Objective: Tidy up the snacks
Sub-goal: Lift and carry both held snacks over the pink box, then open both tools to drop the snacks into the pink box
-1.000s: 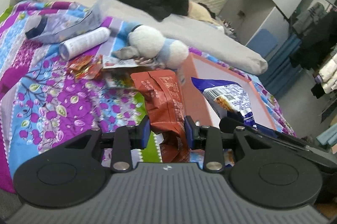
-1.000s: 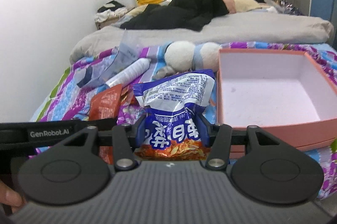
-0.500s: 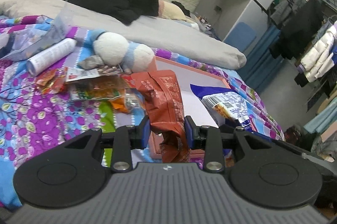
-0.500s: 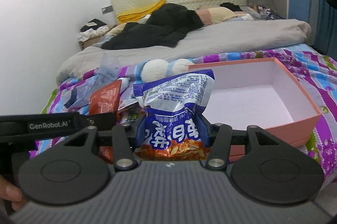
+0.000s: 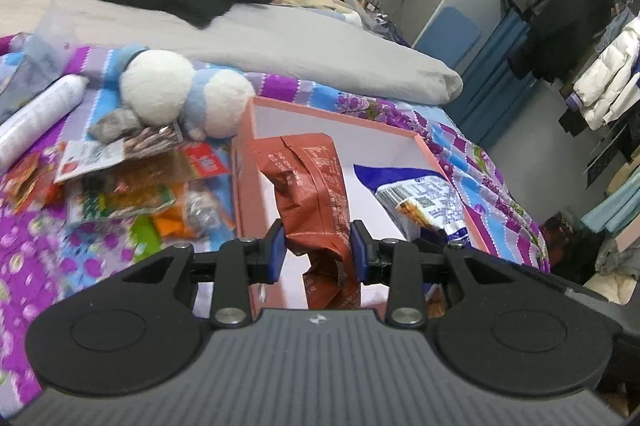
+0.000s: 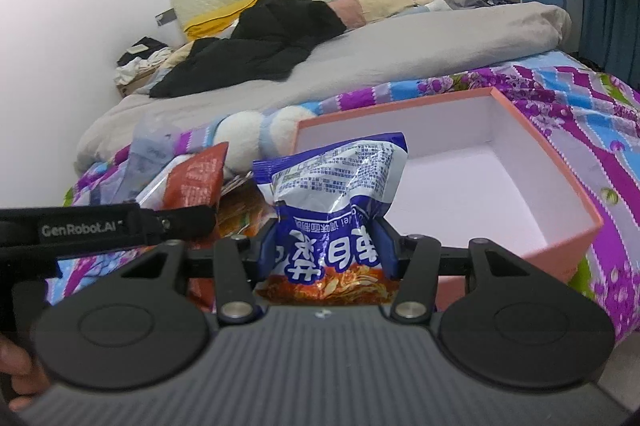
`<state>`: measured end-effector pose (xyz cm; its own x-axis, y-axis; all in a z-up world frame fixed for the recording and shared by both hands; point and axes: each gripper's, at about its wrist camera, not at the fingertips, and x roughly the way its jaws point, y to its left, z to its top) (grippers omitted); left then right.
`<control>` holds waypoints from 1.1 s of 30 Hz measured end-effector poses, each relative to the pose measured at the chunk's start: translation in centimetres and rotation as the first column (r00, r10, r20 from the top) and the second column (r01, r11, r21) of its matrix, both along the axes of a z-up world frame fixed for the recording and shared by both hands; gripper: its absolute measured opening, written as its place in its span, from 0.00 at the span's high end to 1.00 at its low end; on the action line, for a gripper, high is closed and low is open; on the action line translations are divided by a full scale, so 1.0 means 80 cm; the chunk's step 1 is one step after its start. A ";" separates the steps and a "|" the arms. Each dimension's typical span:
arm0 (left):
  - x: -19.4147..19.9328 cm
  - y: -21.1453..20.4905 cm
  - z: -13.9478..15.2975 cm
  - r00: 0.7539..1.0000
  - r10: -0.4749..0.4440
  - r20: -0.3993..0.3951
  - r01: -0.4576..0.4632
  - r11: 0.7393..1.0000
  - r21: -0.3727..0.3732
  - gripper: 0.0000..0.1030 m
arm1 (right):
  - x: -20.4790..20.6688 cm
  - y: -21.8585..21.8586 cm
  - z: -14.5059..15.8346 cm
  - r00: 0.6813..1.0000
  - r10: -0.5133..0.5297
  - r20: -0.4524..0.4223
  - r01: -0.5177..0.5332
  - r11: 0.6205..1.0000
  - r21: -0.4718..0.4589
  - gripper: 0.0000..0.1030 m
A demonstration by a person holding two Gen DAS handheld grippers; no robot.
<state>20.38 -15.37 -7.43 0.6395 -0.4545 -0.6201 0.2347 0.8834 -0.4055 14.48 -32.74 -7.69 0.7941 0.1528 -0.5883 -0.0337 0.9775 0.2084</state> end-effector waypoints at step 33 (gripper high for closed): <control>0.178 -0.117 -0.083 0.985 -0.091 -0.147 0.108 0.987 0.115 0.52 | 0.164 -0.106 -0.105 0.986 0.012 -0.168 -0.009 1.000 0.017 0.37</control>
<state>34.64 -24.74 -14.06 0.4973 -0.4269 -0.7553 0.2721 0.9034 -0.3314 27.61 -41.23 -16.10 0.6823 0.1710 -0.7108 -0.0071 0.9738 0.2275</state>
